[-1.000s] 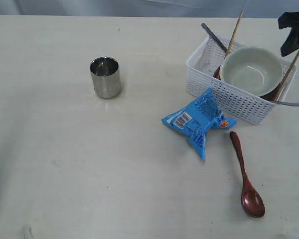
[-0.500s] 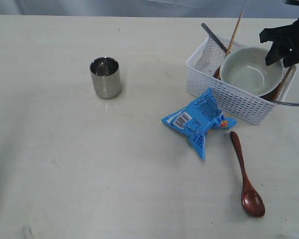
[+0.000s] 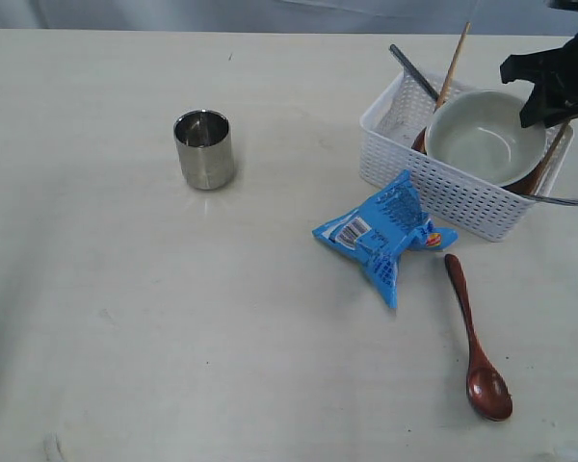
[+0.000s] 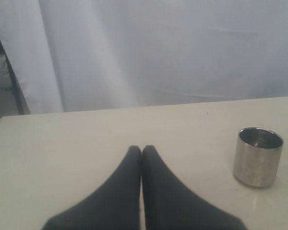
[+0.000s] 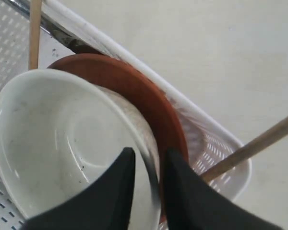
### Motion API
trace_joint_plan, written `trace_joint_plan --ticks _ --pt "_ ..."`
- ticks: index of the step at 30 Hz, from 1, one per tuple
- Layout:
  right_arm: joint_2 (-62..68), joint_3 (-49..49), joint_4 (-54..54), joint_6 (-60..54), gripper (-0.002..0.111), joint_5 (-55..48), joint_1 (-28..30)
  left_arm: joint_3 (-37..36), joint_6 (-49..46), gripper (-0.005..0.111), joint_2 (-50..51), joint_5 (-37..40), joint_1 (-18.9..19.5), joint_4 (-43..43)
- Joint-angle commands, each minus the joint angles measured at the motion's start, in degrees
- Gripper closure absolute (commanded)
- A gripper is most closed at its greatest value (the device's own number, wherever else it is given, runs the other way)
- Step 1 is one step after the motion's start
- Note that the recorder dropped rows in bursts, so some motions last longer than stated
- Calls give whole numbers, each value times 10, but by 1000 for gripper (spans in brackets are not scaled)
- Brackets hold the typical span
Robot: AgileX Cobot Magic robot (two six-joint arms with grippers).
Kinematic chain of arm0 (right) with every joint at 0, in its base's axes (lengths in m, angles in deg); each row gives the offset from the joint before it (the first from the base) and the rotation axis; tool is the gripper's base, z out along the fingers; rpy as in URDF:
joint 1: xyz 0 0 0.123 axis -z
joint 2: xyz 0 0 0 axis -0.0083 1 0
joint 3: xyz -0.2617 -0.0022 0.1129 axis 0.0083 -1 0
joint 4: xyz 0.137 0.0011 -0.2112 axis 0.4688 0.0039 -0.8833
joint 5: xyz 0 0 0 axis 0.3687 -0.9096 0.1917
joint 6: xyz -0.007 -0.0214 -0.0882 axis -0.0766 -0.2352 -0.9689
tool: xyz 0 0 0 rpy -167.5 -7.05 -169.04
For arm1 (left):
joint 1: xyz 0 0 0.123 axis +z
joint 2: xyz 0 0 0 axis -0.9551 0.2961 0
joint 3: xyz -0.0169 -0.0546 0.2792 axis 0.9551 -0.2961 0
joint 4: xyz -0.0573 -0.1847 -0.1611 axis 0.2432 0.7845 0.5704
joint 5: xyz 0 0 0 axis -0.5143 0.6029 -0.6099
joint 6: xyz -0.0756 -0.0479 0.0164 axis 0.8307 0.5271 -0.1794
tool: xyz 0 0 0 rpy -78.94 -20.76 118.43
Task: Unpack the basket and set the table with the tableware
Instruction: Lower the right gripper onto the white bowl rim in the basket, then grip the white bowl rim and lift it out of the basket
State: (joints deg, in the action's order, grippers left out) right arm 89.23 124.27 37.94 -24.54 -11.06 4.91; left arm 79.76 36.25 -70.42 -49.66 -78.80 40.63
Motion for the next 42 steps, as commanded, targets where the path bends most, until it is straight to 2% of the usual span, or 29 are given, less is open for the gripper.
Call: trace_joint_plan --ticks 1,9,14,42 --pt "1 4 -2 -6 86 4 0 -2 4 107 -2 0 2 0" --pt "1 4 -2 -6 88 4 0 -2 4 107 -2 0 2 0" --pt "1 4 -2 -6 109 4 0 -2 4 107 -2 0 2 0" --pt "-33 5 -2 -6 109 -5 0 -2 4 107 -2 0 2 0"
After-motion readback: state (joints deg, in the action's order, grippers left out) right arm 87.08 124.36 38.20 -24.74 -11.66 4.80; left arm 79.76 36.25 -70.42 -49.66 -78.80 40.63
